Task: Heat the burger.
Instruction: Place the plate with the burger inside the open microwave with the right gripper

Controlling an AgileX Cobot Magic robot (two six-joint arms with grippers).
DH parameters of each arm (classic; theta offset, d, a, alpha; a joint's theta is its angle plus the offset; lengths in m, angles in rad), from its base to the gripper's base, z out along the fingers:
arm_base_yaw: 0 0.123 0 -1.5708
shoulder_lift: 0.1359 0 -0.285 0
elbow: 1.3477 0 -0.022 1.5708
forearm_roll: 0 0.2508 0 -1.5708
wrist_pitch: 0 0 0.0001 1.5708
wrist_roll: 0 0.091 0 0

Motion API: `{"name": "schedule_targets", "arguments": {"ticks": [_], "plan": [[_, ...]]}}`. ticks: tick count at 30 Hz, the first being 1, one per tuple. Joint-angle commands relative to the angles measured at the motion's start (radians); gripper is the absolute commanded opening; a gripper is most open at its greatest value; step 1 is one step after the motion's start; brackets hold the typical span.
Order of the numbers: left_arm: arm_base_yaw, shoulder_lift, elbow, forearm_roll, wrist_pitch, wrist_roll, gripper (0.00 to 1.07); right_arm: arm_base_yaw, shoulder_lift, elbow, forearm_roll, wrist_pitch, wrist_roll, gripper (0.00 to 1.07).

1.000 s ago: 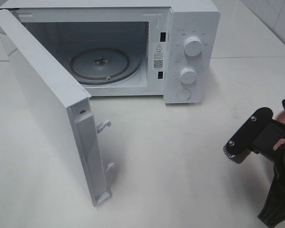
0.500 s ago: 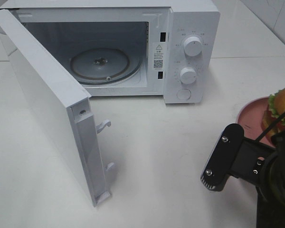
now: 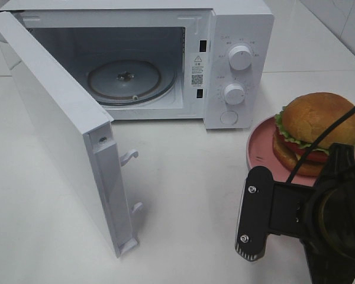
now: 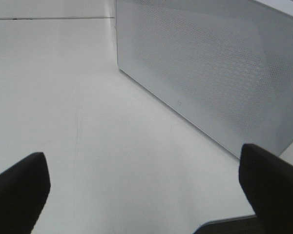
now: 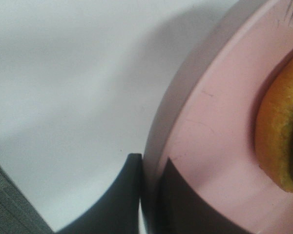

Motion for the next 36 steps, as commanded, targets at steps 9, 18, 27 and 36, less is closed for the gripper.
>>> {"name": "schedule_targets", "arguments": {"ticks": [9, 18, 27, 36], "plan": [[-0.003, -0.016, 0.0, -0.001, -0.008, 0.003, 0.98, 0.004, -0.007, 0.006, -0.095, -0.021, -0.071, 0.0], [-0.003, -0.016, 0.0, -0.001, -0.008, 0.003, 0.98, 0.001, -0.007, 0.006, -0.111, -0.027, -0.18, 0.0], [-0.003, -0.016, 0.0, -0.001, -0.008, 0.003, 0.98, -0.023, -0.007, 0.004, -0.147, -0.137, -0.302, 0.0], [-0.003, -0.016, 0.0, -0.001, -0.008, 0.003, 0.98, -0.141, -0.007, 0.004, -0.148, -0.278, -0.527, 0.0]]}}
